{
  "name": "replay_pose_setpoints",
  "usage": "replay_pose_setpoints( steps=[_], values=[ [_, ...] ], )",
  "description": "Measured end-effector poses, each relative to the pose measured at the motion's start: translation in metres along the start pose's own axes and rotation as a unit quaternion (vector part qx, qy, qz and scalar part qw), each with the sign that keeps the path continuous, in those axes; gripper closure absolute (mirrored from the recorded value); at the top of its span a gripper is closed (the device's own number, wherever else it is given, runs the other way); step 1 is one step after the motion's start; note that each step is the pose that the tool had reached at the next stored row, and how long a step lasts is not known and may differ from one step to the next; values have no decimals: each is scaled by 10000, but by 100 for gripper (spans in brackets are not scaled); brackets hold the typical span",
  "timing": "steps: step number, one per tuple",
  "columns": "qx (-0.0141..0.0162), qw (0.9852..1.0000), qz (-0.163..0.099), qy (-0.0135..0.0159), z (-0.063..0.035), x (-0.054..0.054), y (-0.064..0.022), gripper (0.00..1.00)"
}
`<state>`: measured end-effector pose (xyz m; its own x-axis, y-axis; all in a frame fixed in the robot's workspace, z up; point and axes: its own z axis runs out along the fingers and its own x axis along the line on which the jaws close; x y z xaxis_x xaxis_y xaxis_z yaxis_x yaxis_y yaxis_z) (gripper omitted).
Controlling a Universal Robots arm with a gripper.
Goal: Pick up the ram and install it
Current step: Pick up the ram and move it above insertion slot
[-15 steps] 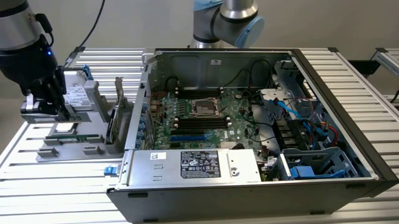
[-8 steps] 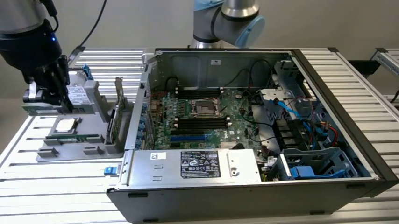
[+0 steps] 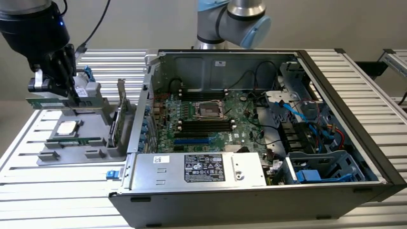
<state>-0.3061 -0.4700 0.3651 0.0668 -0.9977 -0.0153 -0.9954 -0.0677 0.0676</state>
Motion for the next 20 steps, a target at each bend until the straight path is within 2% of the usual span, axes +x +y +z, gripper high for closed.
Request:
replay_pose_setpoints(
  steps=[11, 20],
  values=[
    [-18, 10000, 0, -1, -214, -17, -293, 87],
    [-45, 10000, 1, -3, -360, -24, -544, 87]
  ],
)
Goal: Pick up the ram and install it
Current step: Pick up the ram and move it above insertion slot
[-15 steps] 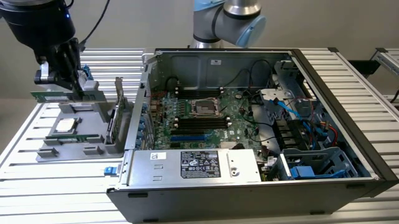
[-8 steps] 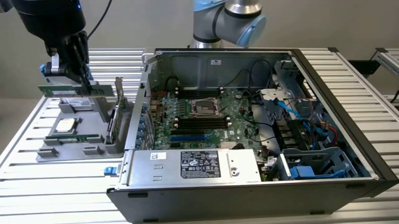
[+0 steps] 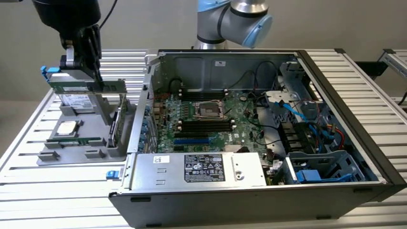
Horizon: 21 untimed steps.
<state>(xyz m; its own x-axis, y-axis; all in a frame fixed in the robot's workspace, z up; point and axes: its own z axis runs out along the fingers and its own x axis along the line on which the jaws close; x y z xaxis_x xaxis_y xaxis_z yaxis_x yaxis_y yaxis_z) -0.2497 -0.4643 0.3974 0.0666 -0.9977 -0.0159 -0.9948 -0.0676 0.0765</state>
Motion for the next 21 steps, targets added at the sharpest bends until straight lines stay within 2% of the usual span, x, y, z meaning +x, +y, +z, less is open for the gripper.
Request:
replay_pose_setpoints(
  steps=[8, 21],
  values=[
    [-25, 10000, 0, -2, -94, 3, -254, 87],
    [-59, 10000, 0, -4, -173, 12, -715, 87]
  ],
)
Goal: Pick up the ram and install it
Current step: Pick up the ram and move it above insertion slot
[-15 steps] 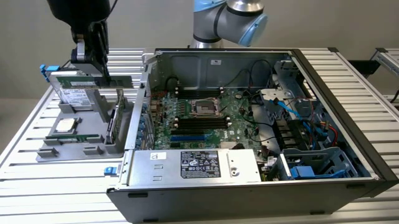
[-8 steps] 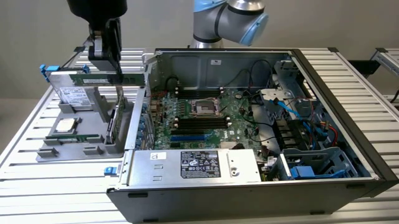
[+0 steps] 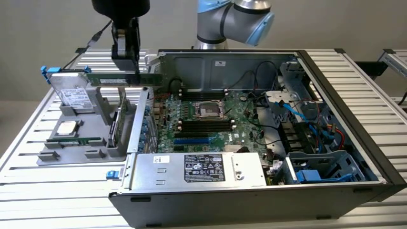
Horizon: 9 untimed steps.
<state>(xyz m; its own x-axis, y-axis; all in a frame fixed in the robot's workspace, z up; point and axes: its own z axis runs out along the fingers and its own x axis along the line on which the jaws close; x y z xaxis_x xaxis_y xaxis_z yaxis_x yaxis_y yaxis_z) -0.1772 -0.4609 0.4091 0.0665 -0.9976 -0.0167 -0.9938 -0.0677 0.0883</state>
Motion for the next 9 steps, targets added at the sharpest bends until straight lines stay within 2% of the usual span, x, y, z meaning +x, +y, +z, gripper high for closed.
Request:
replay_pose_setpoints(
  steps=[9],
  values=[
    [-13, 10000, 0, -1, -32, -26, -356, 87]
  ],
)
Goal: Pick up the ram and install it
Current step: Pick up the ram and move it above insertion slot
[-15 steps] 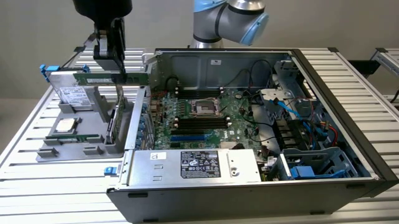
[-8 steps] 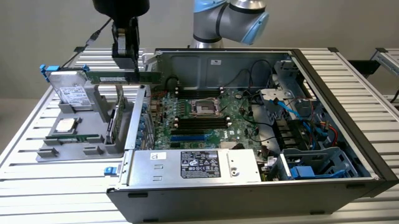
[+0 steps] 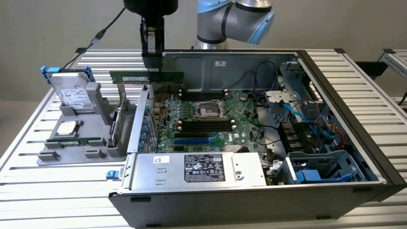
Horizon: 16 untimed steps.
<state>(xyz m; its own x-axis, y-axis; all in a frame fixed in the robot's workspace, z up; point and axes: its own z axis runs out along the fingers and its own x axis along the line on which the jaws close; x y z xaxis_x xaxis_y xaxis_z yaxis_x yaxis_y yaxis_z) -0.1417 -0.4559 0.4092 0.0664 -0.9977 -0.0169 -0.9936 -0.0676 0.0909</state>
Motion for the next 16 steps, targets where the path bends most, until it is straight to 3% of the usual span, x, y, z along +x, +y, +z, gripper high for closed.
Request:
replay_pose_setpoints(
  steps=[8, 16],
  values=[
    [-9, 10000, 0, -1, -5, -85, -315, 87],
    [-13, 10000, 0, -1, 132, -339, -564, 87]
  ],
)
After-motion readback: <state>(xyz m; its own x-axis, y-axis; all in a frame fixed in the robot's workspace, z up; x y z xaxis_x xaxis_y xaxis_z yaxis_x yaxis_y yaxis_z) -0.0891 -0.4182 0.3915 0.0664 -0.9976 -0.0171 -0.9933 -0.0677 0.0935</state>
